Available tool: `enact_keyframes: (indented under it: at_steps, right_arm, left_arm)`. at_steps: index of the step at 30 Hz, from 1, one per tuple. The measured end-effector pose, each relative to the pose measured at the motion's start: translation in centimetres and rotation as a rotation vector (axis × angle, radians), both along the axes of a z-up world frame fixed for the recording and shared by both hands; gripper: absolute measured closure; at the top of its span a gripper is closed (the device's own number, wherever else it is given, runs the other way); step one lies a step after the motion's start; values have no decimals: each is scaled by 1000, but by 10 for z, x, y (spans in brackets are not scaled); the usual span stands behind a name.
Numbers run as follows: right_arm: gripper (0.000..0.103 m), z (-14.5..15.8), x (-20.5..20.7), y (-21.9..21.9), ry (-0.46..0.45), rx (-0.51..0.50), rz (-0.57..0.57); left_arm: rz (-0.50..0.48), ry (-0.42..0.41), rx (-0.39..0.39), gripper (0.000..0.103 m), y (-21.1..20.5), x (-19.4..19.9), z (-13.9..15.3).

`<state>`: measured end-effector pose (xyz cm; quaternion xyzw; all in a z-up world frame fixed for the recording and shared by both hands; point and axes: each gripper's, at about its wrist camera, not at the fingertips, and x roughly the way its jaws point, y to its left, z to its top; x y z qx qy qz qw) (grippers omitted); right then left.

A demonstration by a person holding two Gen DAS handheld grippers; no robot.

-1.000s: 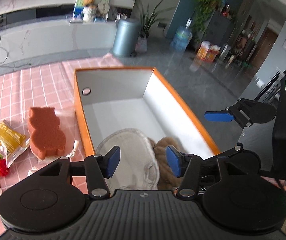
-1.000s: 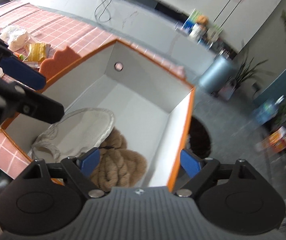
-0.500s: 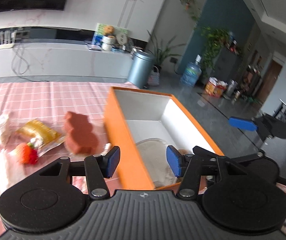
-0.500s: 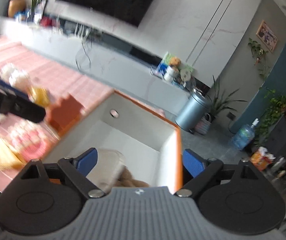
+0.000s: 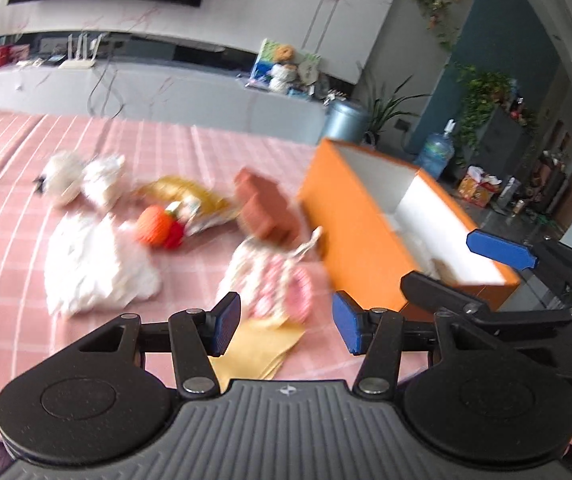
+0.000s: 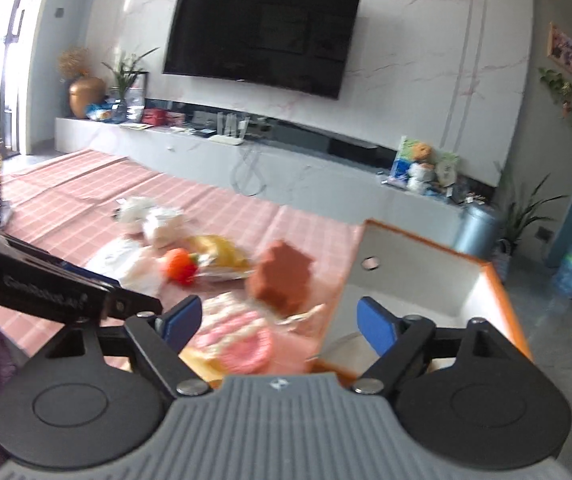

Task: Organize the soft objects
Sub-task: 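Open both grippers to drop the items in the box and withdraw, then grasp the yellow cloth with the right gripper while the left grasps the white tissue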

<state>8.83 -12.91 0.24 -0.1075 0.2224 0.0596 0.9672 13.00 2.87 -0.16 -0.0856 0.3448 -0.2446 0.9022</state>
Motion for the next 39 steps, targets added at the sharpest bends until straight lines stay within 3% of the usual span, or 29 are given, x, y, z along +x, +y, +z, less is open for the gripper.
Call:
enact_keyframes:
  at_steps: [8,12,15,18,27,30,33,35,39]
  right_arm:
    - [34,-41,4,44,122,-23,157]
    - [37,-65,21,55,190,-36,179]
    - [34,-75,38,53,240,10,168]
    - [24,-85,54,52,282,60,168]
    - [20,-112,75,58,323,45,182]
    - [17,-118,82,52,338,101,168]
    - [18,-119,83,54,323,95,175]
    - [21,-120,83,55,309,96,183]
    - [40,-118,82,60,283,88,219]
  left_arm:
    - [68,109,-22,46,32,1,-34]
    - [87,116,-8,46,33,0,-42]
    - [115,109,45,46,37,4,-49]
    - [135,130,50,46,42,9,-58]
    - [167,171,62,46,43,24,-71]
    - [163,182,66,46,42,29,-76]
    - [161,174,74,46,41,31,-77]
    - [158,170,75,46,40,33,-77]
    - [158,156,72,46,41,34,-77]
